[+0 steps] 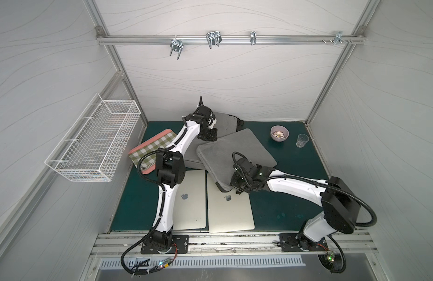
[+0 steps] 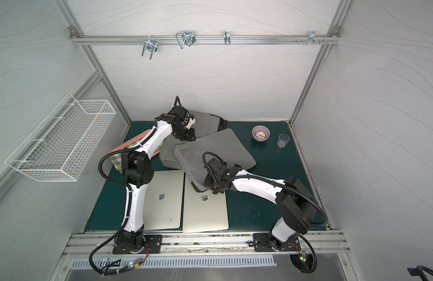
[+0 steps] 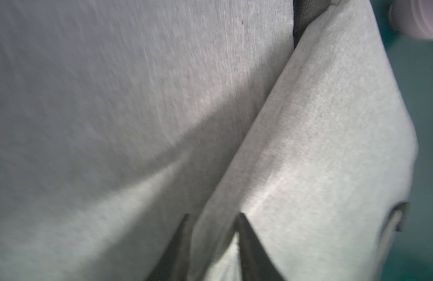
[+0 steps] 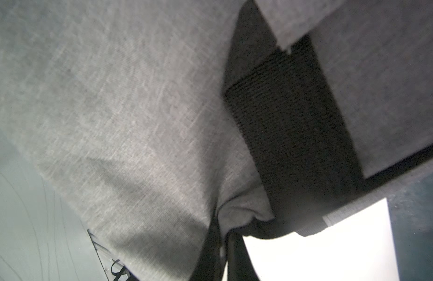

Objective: Open the zippered laptop bag and take out the laptop
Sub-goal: Place the zippered laptop bag in the zippered laptop bag.

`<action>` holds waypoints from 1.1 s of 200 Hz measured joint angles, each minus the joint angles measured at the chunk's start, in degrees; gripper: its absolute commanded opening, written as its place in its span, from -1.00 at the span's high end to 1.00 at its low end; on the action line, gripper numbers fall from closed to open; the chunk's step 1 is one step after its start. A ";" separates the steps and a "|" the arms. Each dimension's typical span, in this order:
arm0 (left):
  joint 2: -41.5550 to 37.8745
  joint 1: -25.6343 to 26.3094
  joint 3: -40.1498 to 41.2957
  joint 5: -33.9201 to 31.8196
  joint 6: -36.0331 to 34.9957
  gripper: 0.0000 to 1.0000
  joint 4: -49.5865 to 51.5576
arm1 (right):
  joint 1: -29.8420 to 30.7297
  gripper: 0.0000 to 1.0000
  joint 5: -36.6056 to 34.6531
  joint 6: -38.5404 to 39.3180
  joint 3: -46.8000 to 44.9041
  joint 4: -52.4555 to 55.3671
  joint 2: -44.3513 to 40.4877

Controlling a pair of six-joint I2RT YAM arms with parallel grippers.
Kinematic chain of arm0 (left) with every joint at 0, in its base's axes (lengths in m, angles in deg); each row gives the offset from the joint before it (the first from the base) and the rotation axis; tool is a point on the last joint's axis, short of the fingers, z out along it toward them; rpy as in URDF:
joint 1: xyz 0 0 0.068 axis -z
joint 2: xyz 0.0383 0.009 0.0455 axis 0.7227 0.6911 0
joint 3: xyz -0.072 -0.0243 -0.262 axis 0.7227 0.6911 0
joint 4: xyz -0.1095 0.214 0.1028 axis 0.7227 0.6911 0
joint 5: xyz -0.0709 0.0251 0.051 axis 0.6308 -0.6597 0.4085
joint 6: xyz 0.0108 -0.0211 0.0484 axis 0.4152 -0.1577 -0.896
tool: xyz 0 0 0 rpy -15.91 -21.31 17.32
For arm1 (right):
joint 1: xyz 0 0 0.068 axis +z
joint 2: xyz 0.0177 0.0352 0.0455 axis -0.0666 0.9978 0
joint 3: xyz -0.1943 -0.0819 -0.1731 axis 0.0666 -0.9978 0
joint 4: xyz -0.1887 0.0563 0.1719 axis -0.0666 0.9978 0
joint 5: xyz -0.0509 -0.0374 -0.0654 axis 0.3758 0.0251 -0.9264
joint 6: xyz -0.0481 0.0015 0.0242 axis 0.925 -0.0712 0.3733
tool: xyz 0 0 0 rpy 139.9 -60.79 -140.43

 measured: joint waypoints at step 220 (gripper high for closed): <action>-37.31 -2.19 47.76 4.55 26.45 -0.31 -15.89 | -31.12 -0.59 -2.47 37.13 -3.56 11.17 -18.14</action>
